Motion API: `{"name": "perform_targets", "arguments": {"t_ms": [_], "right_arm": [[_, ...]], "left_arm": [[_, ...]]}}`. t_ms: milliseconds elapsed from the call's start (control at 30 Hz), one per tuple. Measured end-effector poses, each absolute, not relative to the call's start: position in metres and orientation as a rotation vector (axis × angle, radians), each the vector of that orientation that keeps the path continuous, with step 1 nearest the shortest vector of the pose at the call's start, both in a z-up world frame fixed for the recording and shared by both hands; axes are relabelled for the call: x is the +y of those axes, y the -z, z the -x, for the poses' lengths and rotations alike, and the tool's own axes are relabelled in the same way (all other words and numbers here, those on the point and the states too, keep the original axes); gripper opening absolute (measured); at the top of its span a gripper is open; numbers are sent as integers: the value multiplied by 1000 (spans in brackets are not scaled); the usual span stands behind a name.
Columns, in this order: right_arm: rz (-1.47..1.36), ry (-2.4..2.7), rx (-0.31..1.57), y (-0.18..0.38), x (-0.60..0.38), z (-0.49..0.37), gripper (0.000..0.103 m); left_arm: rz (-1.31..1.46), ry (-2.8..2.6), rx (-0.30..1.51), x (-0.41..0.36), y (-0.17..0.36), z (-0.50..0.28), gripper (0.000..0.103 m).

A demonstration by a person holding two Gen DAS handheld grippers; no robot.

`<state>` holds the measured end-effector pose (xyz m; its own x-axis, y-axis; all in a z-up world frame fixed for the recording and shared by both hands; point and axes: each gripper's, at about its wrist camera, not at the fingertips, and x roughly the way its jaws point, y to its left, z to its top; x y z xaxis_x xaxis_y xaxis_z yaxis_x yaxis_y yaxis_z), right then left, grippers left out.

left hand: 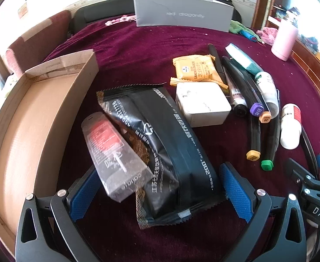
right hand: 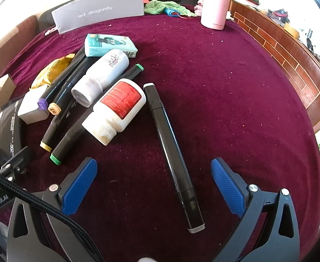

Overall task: Organize objects
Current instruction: 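Reach the left gripper toward the black snack bag and close on it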

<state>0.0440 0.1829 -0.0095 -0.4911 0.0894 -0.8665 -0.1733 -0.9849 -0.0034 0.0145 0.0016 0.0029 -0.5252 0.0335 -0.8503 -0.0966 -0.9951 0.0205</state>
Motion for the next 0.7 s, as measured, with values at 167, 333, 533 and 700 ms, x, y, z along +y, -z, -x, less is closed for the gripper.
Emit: {"name": "perform_targets", "arguments": {"t_ms": [167, 333, 533, 700], "right_arm": [[1465, -2628, 85, 10, 181, -43, 103], [1325, -2650, -30, -10, 175, -65, 91], [1008, -2799, 60, -73, 198, -116, 92], [989, -2828, 153, -93, 213, -113, 92]], "left_arm": [[1505, -2677, 97, 3, -4, -17, 102], [1300, -2706, 141, 0, -36, -47, 102], [1039, -2743, 206, -23, -96, -61, 102], [1123, -2690, 306, -16, -97, -43, 102]]}}
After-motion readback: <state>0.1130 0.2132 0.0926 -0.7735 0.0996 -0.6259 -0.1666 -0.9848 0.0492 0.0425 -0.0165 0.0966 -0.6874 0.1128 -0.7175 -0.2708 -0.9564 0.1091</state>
